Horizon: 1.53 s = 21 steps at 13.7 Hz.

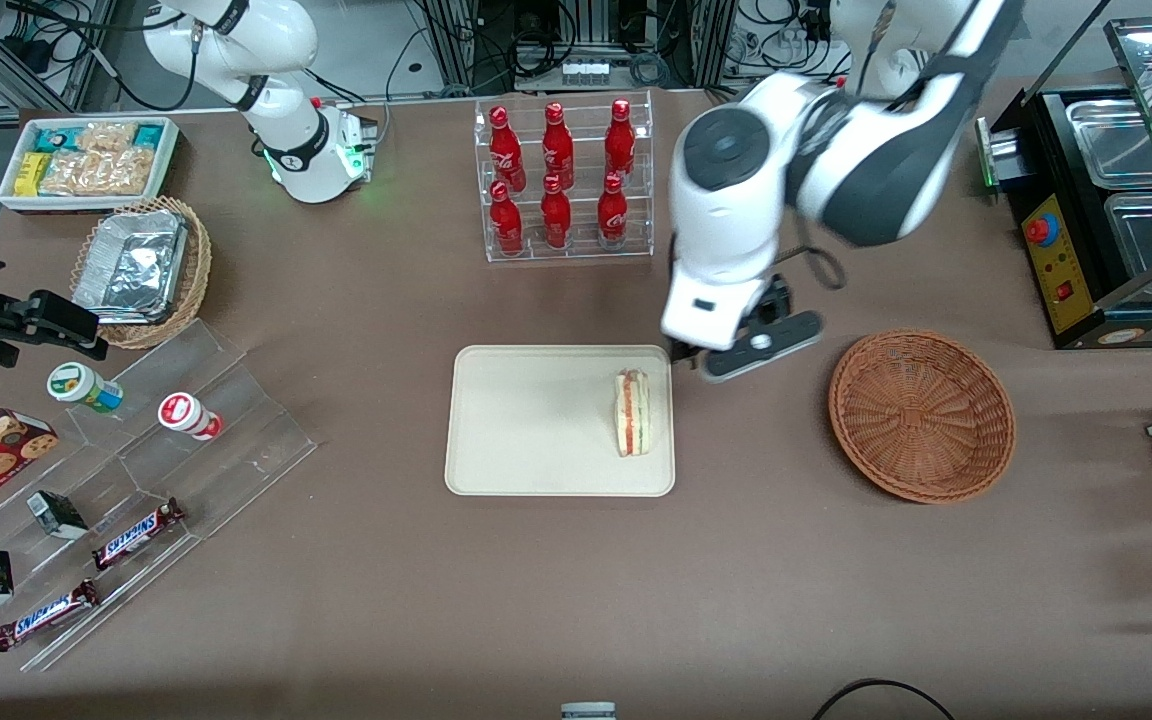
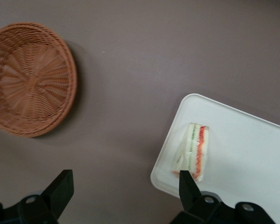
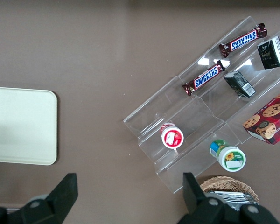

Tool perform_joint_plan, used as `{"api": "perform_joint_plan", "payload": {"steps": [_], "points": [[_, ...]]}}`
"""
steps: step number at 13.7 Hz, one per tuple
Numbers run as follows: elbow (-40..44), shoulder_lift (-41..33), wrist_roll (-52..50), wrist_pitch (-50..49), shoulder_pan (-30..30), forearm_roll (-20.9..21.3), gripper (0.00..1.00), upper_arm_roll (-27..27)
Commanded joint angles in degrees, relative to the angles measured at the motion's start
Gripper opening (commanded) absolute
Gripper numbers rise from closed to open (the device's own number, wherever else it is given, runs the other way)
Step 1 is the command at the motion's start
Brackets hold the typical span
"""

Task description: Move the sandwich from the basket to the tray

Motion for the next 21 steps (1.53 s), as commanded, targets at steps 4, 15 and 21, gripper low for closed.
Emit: {"api": "perform_joint_plan", "payload": {"steps": [4,15,21], "points": [[-1.9,-8.7,10.9,-6.9,8.1,-7.5,1.00,0.0],[-7.8,-22.8,36.2,-13.5,8.6,-17.4,1.00,18.2],[-12.0,-27.1,43.7,-13.5,8.6,-17.7,1.00,24.5]]}}
